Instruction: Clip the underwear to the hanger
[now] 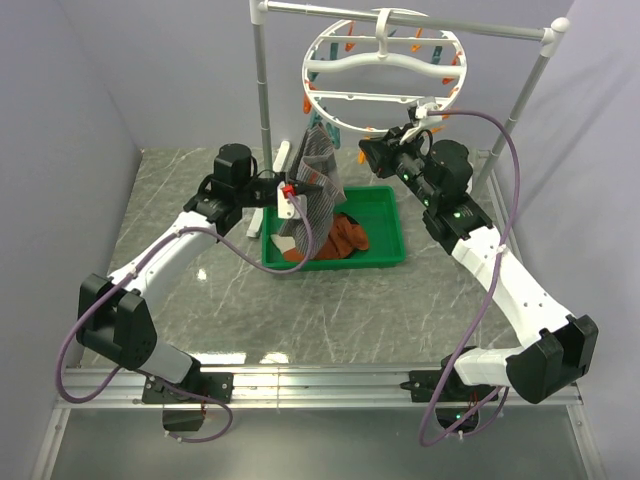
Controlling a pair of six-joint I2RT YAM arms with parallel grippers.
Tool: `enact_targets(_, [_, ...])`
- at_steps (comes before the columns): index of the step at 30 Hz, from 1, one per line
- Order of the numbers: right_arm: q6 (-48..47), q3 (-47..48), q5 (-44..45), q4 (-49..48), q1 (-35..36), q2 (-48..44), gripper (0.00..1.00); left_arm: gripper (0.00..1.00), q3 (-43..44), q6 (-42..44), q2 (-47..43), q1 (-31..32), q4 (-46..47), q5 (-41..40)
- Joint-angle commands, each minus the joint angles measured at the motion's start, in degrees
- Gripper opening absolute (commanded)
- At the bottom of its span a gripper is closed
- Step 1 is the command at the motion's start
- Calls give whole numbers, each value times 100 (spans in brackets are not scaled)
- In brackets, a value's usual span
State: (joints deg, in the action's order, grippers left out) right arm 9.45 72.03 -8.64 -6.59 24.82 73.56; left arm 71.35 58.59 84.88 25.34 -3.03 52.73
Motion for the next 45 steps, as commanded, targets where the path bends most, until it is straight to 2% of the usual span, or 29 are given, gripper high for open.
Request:
enact_targets(1, [294,320,-357,-62,-38,53,0,0,10,-392,-121,93,926,264])
enact_targets(11, [549,250,-919,-211,-109,62,0,0,-50,143,-68,261,1049,299])
enact_targets(18, [987,145,-1499,-448,-241,106,0,0,-297,171,-182,366,1550,264])
enact_targets(26, [1533,233,-1649,-580,-460,203,0,0,-499,92,-253,550,2410,264])
enact_targets(37, [1911,180,-1913,-756,-592,255,0,0,-631,364,-244,753,2798,255])
enact_targets(45, [2253,206,-2062,-774,-706,361,0,0,-684,232,-209,876,3352,150])
